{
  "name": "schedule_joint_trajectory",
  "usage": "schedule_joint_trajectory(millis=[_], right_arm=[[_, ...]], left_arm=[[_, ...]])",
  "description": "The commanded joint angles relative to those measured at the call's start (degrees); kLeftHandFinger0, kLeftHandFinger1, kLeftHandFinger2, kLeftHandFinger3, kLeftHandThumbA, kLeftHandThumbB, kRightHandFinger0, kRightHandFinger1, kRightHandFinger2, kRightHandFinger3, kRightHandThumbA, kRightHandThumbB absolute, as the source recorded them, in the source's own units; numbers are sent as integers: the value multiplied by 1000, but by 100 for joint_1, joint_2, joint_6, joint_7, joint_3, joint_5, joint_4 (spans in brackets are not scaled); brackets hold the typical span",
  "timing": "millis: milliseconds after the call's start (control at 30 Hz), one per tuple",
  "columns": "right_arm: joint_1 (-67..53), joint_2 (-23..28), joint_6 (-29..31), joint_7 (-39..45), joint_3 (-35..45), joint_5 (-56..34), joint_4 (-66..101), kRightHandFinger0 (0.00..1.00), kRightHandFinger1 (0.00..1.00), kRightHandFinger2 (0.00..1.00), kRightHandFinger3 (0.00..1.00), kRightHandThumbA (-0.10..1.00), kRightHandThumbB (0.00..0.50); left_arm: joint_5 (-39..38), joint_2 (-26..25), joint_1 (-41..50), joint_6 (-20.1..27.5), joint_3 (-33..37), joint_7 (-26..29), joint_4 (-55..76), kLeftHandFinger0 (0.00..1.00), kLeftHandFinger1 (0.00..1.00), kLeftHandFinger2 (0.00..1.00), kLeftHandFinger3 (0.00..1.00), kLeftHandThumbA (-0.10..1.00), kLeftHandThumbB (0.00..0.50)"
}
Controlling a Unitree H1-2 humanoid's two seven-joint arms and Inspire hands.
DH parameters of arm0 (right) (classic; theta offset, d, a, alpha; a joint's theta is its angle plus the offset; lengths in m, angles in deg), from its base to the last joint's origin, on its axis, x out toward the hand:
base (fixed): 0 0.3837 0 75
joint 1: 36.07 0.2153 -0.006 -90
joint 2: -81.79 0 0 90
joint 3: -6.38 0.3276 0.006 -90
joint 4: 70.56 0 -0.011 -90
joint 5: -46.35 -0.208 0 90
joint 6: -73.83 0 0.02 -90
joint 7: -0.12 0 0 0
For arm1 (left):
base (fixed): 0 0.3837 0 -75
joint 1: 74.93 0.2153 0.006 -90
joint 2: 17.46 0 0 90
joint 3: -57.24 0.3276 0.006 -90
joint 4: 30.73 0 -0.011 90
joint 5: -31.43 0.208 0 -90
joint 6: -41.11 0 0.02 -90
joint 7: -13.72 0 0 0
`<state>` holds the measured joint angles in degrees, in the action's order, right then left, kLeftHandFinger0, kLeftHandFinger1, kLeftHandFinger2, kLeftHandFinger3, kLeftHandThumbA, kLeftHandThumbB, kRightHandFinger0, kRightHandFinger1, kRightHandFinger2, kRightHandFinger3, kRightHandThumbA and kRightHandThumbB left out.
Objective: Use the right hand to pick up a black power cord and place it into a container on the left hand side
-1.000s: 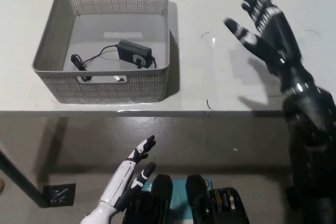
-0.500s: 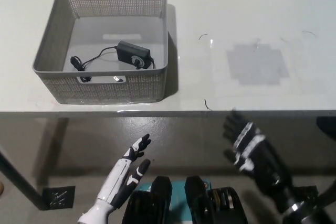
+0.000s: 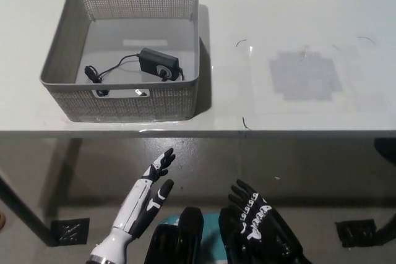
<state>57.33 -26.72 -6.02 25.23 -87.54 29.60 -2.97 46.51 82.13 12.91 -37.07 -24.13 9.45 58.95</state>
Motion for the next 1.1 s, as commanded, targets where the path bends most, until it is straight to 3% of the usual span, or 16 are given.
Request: schedule_joint_trajectory(millis=[0,133,333,467,567,767,900,933,1000,1067], right_arm=[[161,-69,539,152,8,-71,-35,1000,1000,1000,1000,1000,355],[201,-53,438,107,89,-175,9,1000,1000,1000,1000,1000,365],[172,-17,332,-8,112,-96,179,1000,1000,1000,1000,1000,367],[230,-4,598,-165,71,213,130,1000,1000,1000,1000,1000,350],[266,40,1153,-547,4,869,-6,1000,1000,1000,1000,1000,359],[295,46,1552,-682,-52,1120,-197,1000,1000,1000,1000,1000,331],[316,36,1583,-753,-44,1145,-240,1000,1000,1000,1000,1000,340],[318,40,1603,-751,-45,1147,-247,1000,1000,1000,1000,1000,320],[321,42,1572,-799,-44,1179,-237,1000,1000,1000,1000,1000,339],[315,40,1540,-785,-43,1149,-202,1000,1000,1000,1000,1000,321]], left_arm=[[-40,16,-73,217,-25,100,78,1000,1000,1000,1000,1000,121],[-42,5,-119,222,-12,72,66,1000,1000,1000,1000,1000,139],[-43,3,-117,112,5,27,100,1000,1000,1000,1000,1000,123],[-22,-59,-145,92,21,-27,62,1000,1000,1000,1000,1000,138],[-48,-79,-151,-25,64,-121,104,1000,1000,1000,1000,1000,150],[0,-112,-118,-112,114,-178,163,1000,1000,1000,1000,1000,107],[-56,-107,-113,-144,110,-204,172,1000,1000,1000,1000,1000,109],[-54,-109,-112,-156,111,-211,180,1000,1000,1000,1000,1000,103],[-40,-115,-119,-203,110,-233,211,1000,1000,1000,1000,1000,112],[-53,-115,-122,-234,108,-259,225,1000,1000,1000,1000,1000,109]])
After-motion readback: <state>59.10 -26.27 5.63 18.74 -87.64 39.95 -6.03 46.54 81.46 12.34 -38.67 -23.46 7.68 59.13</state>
